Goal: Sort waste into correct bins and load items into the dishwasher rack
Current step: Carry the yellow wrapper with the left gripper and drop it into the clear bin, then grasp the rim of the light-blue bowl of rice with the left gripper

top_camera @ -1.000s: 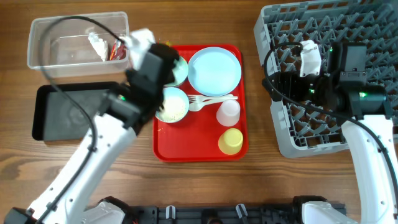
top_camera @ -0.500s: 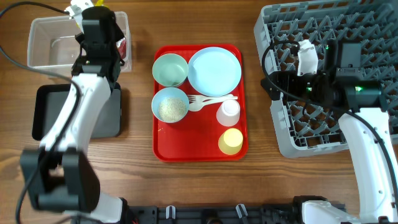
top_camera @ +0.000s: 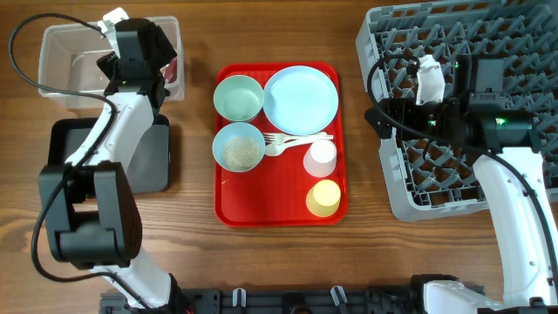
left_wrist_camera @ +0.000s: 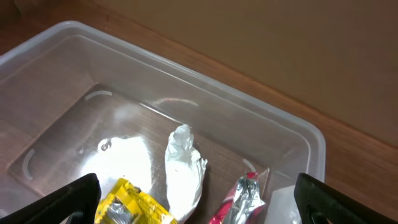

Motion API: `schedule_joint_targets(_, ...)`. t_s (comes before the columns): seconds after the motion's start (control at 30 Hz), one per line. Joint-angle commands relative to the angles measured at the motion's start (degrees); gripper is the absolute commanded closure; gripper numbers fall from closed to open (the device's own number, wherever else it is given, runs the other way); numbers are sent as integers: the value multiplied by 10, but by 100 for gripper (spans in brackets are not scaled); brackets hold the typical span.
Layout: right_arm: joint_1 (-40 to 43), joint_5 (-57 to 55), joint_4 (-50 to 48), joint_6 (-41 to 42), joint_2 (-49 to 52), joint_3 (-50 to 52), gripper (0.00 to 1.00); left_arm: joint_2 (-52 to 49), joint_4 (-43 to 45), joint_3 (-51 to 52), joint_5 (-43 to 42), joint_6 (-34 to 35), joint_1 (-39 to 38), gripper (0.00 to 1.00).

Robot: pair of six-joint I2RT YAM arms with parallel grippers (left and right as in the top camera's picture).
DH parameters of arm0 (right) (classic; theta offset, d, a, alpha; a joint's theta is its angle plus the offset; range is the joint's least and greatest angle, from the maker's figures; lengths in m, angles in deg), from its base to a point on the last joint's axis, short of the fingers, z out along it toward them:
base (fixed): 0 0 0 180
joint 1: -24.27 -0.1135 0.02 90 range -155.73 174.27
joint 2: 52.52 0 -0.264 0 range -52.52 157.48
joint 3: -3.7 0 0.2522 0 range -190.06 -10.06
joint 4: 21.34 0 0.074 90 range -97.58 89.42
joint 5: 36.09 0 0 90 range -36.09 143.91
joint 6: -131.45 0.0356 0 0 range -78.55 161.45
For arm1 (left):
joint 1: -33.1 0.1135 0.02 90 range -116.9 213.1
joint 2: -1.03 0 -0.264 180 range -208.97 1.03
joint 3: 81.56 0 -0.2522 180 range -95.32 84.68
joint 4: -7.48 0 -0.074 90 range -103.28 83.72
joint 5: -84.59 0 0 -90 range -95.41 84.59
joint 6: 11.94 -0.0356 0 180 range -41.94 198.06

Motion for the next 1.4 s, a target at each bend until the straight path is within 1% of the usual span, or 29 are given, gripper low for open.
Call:
schedule_joint_targets(0.0,0,-4,-4,2,4,-10,12,77,-42,-4,-16,-3,-6,0)
schedule_joint_targets(0.07,0,-3,-7,2,4,-10,12,115,-112,-4,-54,-3,-13,0)
schedule_joint_targets(0.23,0,-3,-11,3,4,-10,12,194,-316,-4,-216,1,-42,0)
schedule_joint_targets(0.37,0,-3,-18,2,5,-10,12,204,-436,-3,-319,1,-78,0)
schedule_joint_targets(0.43,0,-3,-23,2,5,-10,12,195,-472,2,-337,1,-107,0)
schedule_joint_targets(0.5,0,-3,-27,3,6,-10,12,181,-489,9,-336,-17,-146,1)
schedule_joint_targets(0.6,0,-3,-28,3,7,-10,12,156,-490,16,-325,-50,-207,1)
schedule_joint_targets(0.73,0,-3,-18,2,7,-10,12,120,-484,16,-264,-50,-283,4)
schedule_joint_targets(0.77,0,-3,-14,2,7,-10,12,109,-482,16,-250,-50,-302,7)
schedule_joint_targets(0.9,0,-3,-7,2,7,-9,12,68,-483,16,-195,-45,-346,13)
schedule_joint_targets(1.0,0,-3,-6,2,7,-9,12,38,-481,16,-160,-30,-358,15)
schedule_joint_targets(1.1,0,-3,-5,2,7,-9,12,14,-472,16,-160,-31,-358,19)
schedule_joint_targets(1.23,0,-3,-4,2,7,-9,12,-16,-470,16,-160,-31,-358,30)
schedule_joint_targets(1.37,0,-3,-4,2,7,-9,12,-25,-468,16,-160,-31,-358,43)
